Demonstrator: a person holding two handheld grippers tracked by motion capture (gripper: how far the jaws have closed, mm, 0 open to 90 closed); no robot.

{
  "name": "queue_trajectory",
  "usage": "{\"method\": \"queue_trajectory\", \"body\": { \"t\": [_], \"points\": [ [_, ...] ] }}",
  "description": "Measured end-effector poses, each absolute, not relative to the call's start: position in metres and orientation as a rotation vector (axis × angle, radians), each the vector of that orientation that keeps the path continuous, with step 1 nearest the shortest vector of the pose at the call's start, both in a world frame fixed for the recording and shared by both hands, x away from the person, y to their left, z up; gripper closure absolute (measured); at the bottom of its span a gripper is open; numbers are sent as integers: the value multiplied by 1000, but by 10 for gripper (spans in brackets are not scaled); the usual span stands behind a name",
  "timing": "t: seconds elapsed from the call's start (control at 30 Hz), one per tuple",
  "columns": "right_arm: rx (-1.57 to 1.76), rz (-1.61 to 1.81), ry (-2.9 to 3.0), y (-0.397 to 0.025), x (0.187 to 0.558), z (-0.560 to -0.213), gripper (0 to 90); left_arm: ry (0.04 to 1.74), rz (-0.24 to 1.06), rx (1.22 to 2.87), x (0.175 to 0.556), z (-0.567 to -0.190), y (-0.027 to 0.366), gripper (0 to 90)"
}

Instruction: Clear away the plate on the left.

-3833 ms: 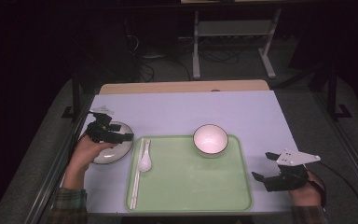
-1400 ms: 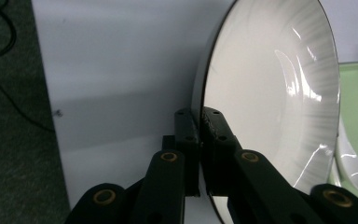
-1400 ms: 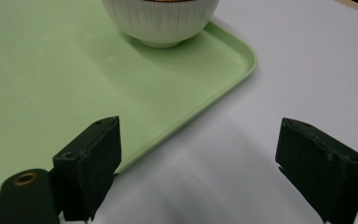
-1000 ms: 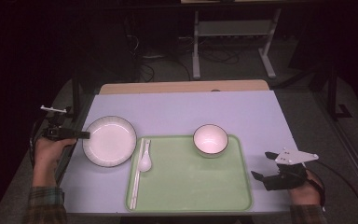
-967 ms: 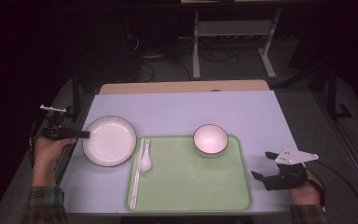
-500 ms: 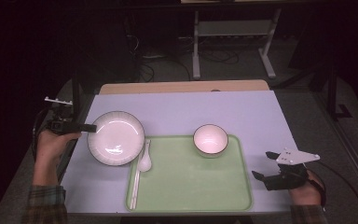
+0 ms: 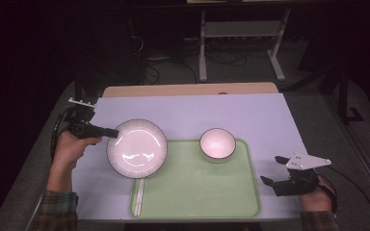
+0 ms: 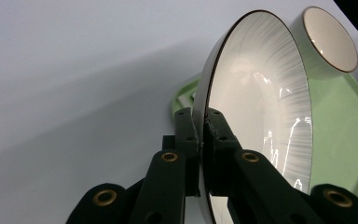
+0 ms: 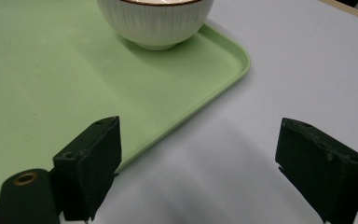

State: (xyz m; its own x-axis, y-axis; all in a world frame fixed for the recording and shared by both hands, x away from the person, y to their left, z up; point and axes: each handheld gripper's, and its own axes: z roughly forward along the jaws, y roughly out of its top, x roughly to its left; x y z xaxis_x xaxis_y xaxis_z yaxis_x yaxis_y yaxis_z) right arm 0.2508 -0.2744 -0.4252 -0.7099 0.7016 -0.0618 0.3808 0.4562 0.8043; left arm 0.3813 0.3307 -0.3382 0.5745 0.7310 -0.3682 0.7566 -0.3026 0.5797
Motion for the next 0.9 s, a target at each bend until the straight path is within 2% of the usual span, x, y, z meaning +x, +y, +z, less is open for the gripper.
{"method": "queue_trajectory", "body": {
  "t": [0.9],
  "points": [
    [912, 1143, 2315, -276, 250, -424, 133, 879, -208, 2288, 373, -355, 212, 858]
  ]
}}
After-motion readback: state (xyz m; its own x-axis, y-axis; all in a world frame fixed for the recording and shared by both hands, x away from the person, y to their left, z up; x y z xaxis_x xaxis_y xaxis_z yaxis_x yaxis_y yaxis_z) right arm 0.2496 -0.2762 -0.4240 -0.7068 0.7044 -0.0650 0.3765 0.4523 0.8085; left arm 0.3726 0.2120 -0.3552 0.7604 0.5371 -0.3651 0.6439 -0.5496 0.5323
